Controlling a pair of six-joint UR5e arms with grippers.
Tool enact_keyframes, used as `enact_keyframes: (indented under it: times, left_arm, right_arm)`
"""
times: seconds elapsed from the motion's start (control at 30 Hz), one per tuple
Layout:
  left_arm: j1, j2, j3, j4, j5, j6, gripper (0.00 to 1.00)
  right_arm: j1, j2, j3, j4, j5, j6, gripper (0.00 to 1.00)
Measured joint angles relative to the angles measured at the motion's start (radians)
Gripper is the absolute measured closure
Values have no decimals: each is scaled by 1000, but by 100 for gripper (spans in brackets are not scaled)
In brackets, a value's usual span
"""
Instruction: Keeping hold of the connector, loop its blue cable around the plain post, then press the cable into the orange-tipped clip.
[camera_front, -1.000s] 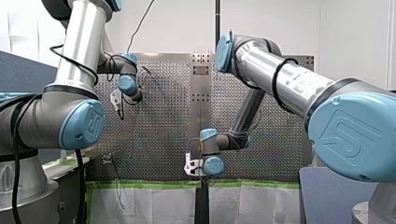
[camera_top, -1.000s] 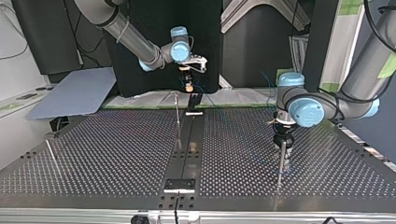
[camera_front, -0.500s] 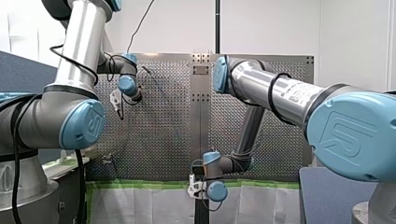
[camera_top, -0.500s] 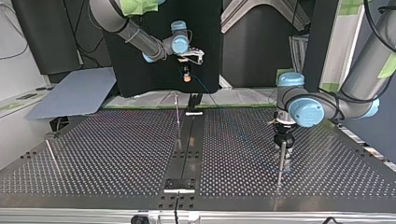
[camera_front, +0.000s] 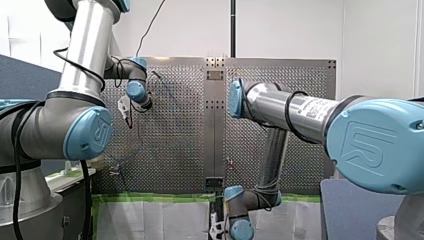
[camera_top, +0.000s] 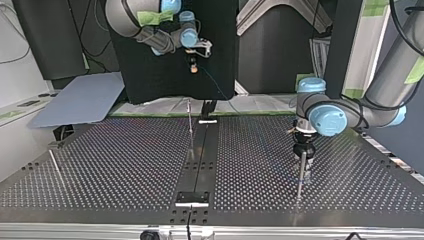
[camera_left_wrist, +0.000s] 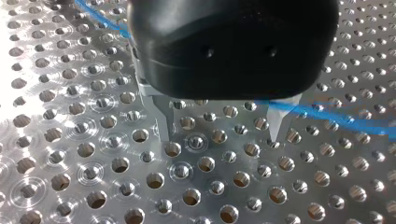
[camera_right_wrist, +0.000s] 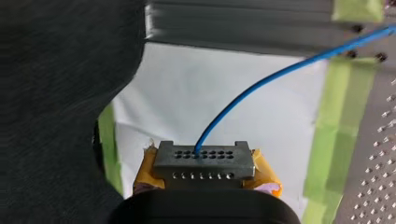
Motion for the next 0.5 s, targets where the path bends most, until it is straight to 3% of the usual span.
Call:
enact_keyframes:
  times: [0.13,0.23,0.5]
  left_arm:
    - [0,0,0,0,0,-1,1]
    - [0,0,0,0,0,-1,1]
    - [0,0,0,0,-2,-6,1]
  right_arm:
    - [-15,-23,36,-34,8,13,100]
    - [-21,-48,63,-48,16,8,100]
    - [-28,-125,141,11,18,-6,100]
